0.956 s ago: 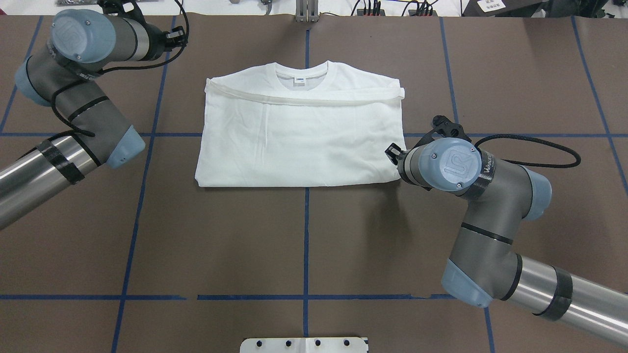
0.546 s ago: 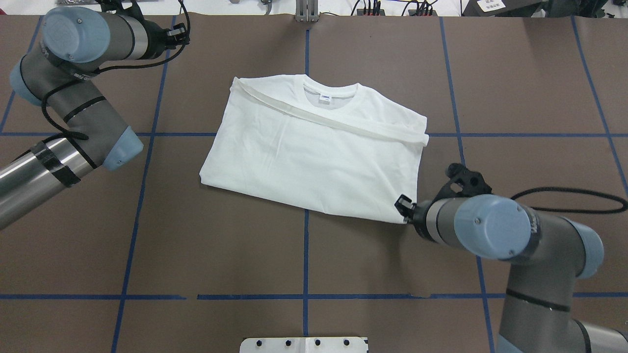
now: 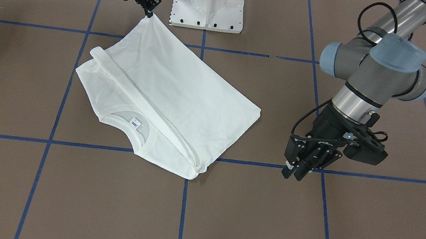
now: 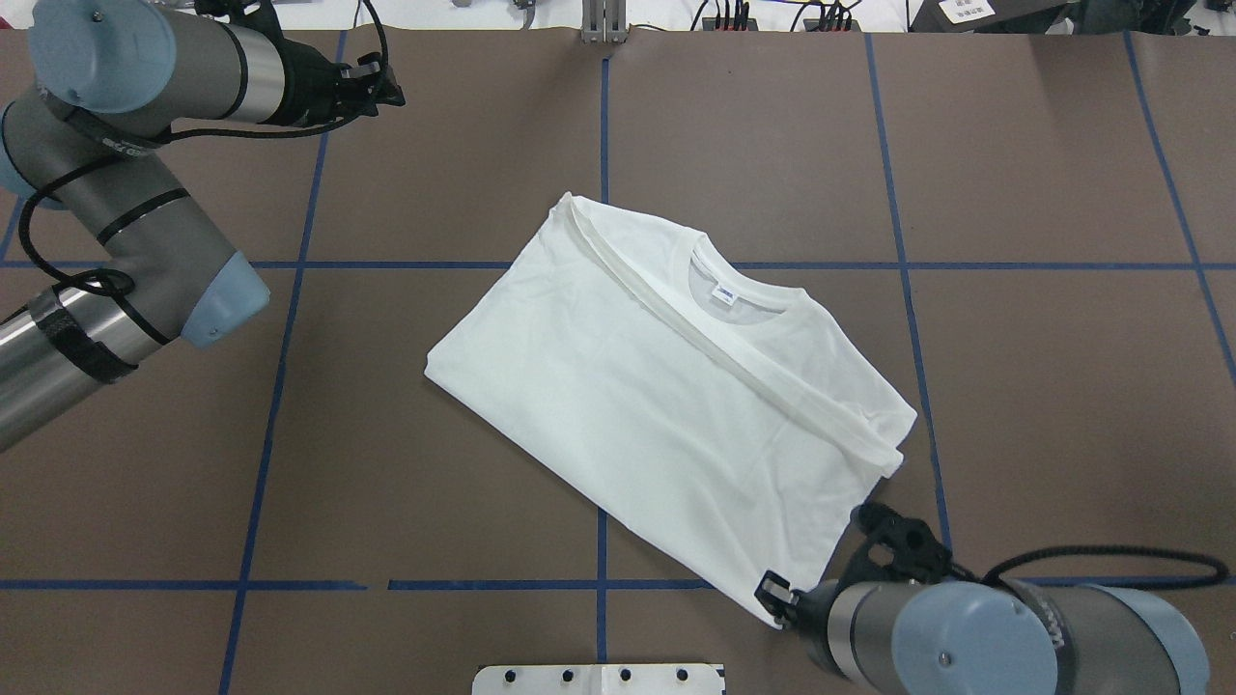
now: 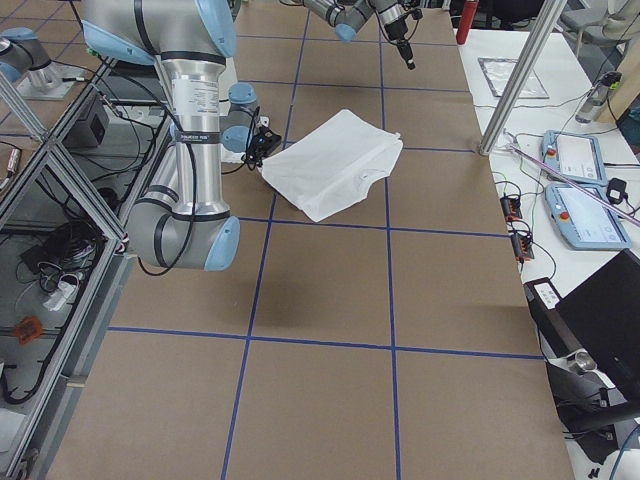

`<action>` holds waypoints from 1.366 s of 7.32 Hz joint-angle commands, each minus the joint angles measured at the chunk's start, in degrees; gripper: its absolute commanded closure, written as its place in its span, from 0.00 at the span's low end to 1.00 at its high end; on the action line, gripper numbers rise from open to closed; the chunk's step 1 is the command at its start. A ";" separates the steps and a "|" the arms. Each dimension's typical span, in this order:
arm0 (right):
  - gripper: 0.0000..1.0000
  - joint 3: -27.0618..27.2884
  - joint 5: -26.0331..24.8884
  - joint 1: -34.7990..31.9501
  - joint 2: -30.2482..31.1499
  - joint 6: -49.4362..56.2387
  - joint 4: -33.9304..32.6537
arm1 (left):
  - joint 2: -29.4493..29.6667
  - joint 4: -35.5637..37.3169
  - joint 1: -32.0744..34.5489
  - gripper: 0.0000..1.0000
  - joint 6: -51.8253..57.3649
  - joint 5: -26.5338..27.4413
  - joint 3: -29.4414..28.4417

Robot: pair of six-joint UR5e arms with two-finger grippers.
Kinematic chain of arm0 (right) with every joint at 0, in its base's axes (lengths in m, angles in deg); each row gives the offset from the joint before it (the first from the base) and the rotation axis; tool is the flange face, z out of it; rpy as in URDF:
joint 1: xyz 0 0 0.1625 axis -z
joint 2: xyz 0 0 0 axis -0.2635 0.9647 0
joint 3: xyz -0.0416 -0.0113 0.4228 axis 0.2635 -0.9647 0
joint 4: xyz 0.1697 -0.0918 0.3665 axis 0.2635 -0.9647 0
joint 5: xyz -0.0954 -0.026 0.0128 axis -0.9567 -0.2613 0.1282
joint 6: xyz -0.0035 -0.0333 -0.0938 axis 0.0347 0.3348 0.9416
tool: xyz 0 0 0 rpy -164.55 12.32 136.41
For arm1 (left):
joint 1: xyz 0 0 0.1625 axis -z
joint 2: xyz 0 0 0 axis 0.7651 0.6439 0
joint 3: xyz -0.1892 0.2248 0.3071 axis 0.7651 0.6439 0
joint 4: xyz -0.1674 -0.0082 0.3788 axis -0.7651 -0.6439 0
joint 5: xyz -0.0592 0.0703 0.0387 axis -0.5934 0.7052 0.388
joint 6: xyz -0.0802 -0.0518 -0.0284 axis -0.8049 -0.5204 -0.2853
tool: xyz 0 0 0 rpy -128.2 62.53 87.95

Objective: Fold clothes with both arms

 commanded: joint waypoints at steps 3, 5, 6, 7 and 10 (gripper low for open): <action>0.00 5.47 -0.25 6.17 5.68 -0.87 -0.40 | -7.81 4.80 -3.56 0.48 -11.54 -4.41 10.80; 0.00 9.46 0.10 -5.97 5.87 -0.09 -0.40 | -11.42 11.59 -10.93 0.40 -18.65 -3.54 17.67; 0.00 9.20 0.10 -13.18 4.65 0.70 -0.40 | -12.65 11.61 -15.49 0.35 -22.61 -1.01 17.78; 0.00 7.81 0.01 -19.61 0.28 5.58 -0.40 | -12.58 11.87 -22.06 0.34 -28.48 3.89 17.69; 0.00 -0.53 0.45 -31.08 -5.11 15.89 -0.40 | -11.44 11.96 -29.95 0.33 -32.57 7.52 16.03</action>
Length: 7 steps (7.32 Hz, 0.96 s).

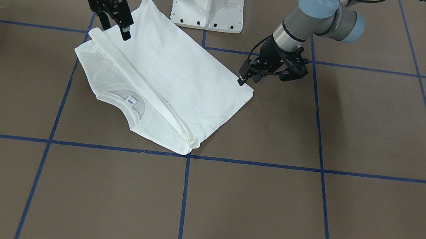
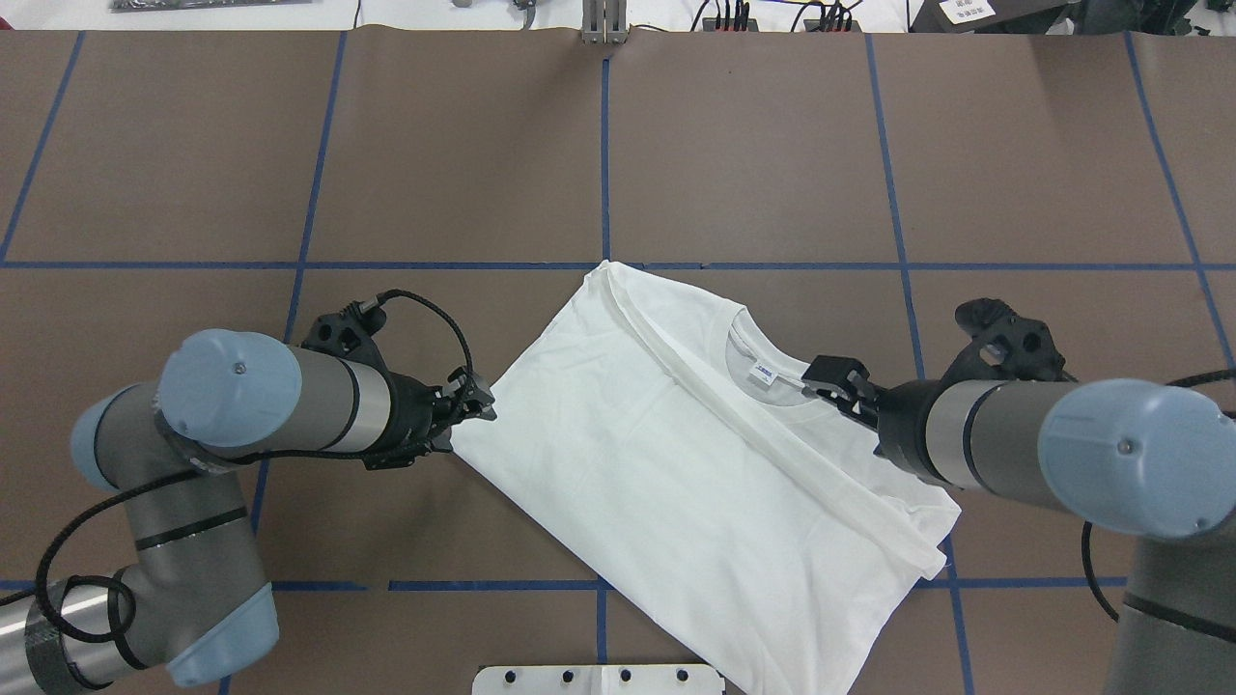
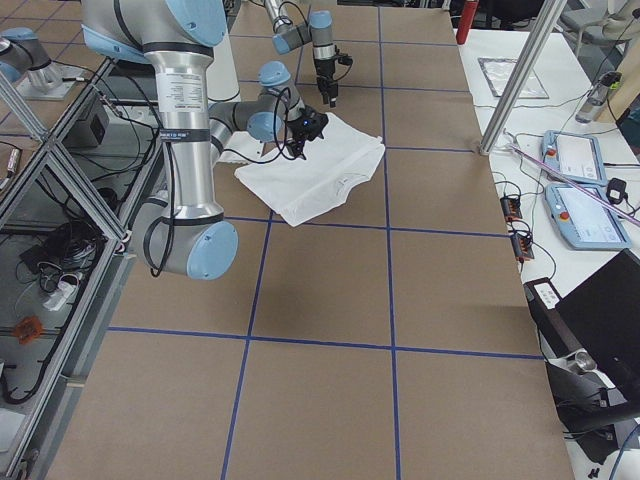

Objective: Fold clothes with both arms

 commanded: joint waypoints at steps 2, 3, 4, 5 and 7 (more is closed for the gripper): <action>0.00 -5.44 0.36 -4.66 -2.44 4.05 0.27 | 0.46 0.06 -2.92 0.33 -1.35 2.43 -2.70; 0.00 -5.52 0.28 -4.66 -2.44 4.05 0.27 | 0.47 0.06 -2.92 0.33 -1.26 3.73 -3.15; 0.00 -5.52 0.28 -4.66 -2.44 4.05 0.27 | 0.47 0.06 -2.84 0.34 -0.83 3.92 -3.50; 0.00 -5.52 0.28 -4.66 -2.53 4.05 0.27 | 0.47 0.15 -2.75 0.37 -0.82 4.88 -3.85; 0.00 -5.87 0.28 -4.66 -2.44 4.05 0.27 | 0.47 0.85 -2.66 0.46 -1.08 5.50 -3.94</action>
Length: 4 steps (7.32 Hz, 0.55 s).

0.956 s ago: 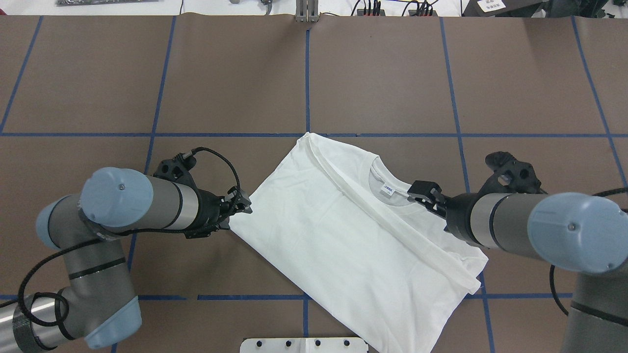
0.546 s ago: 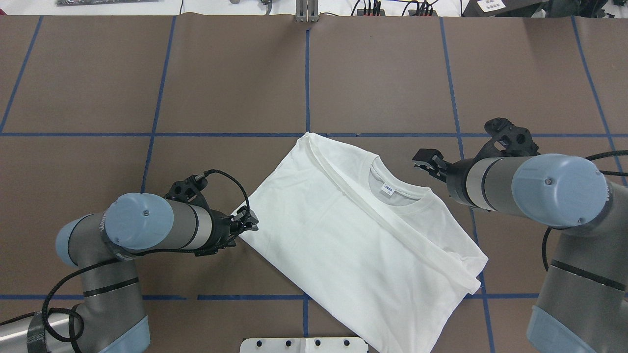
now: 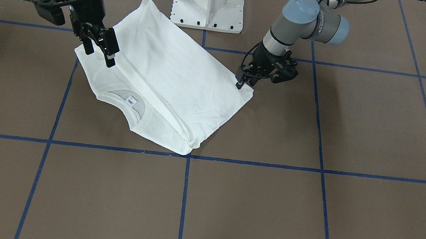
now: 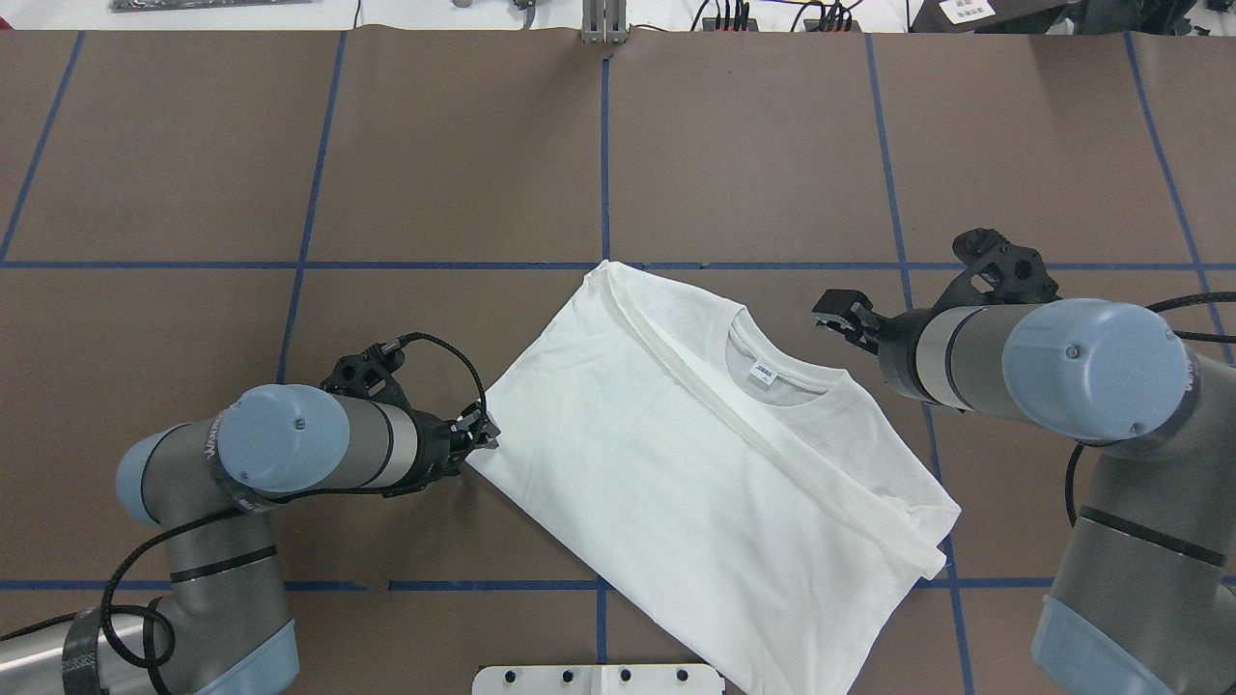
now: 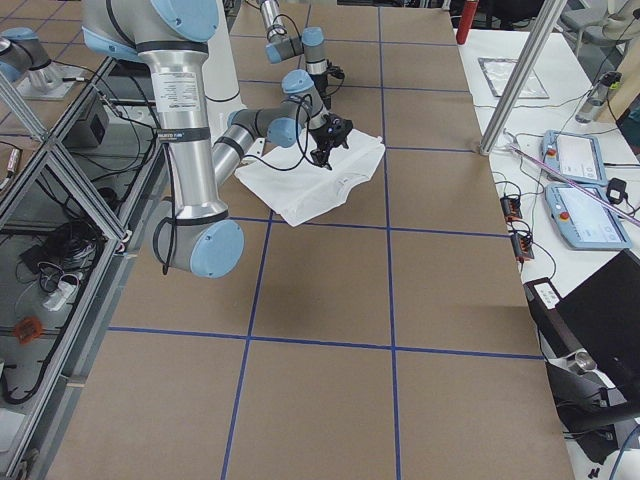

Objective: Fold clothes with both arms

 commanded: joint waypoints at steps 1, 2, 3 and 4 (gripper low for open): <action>0.00 -0.20 0.00 0.00 -0.07 0.00 0.09 | 0.00 0.24 0.38 0.62 -0.50 1.11 -0.10; 0.00 -0.29 0.00 0.08 -0.07 0.00 0.09 | 0.00 0.33 0.99 1.00 0.37 1.29 -0.10; 0.00 -0.29 0.00 0.17 -0.24 0.00 0.26 | -0.17 0.33 1.78 1.00 1.25 1.30 -0.10; 0.00 -1.16 -0.09 0.00 -2.50 0.00 -0.26 | -0.26 0.77 2.92 1.00 3.17 1.47 0.07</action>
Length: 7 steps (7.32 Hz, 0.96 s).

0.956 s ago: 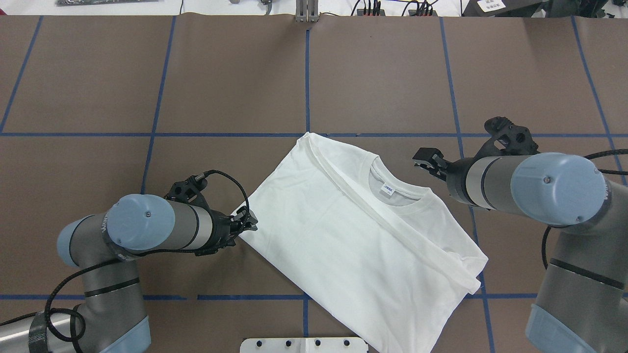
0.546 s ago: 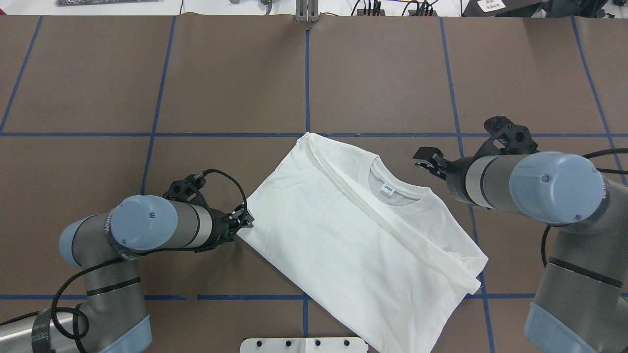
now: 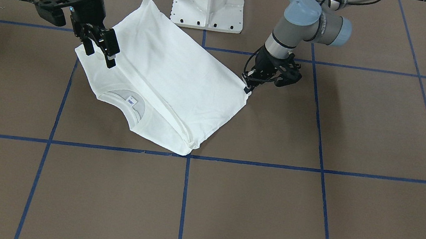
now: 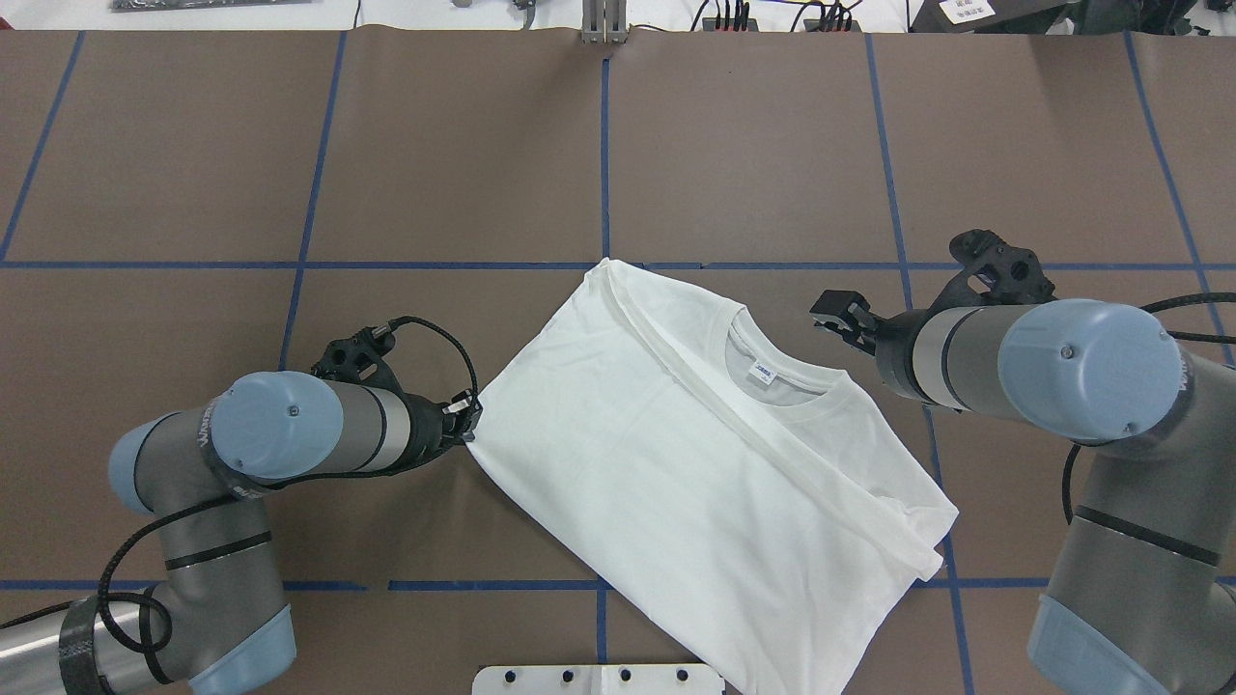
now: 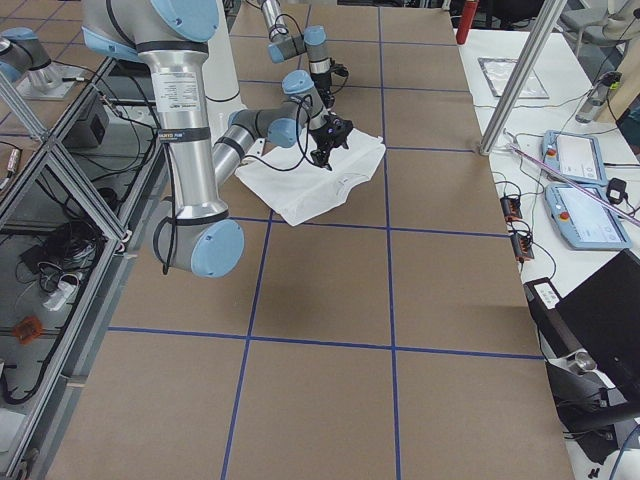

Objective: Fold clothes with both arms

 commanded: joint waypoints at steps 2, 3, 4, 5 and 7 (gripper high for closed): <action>0.00 -1.68 -0.07 -0.08 -3.10 0.00 -0.36 | 1.61 0.45 7.21 1.00 12.32 0.11 -1.17; 0.00 -1.68 -0.07 -0.26 -3.10 0.00 -0.36 | 6.93 0.45 11.77 1.00 15.60 0.02 -5.88; 0.00 -1.77 -0.07 -0.43 -3.10 0.00 -0.36 | 12.56 -0.25 15.38 1.00 16.06 -0.06 -12.28; 0.00 -1.85 0.02 -0.35 -3.19 0.61 -0.27 | 18.36 -0.52 17.16 1.00 17.90 -0.06 -19.48; 0.00 -3.34 -0.07 -0.35 -4.59 0.62 -0.27 | 27.59 -15.11 19.63 1.00 19.67 0.11 -38.95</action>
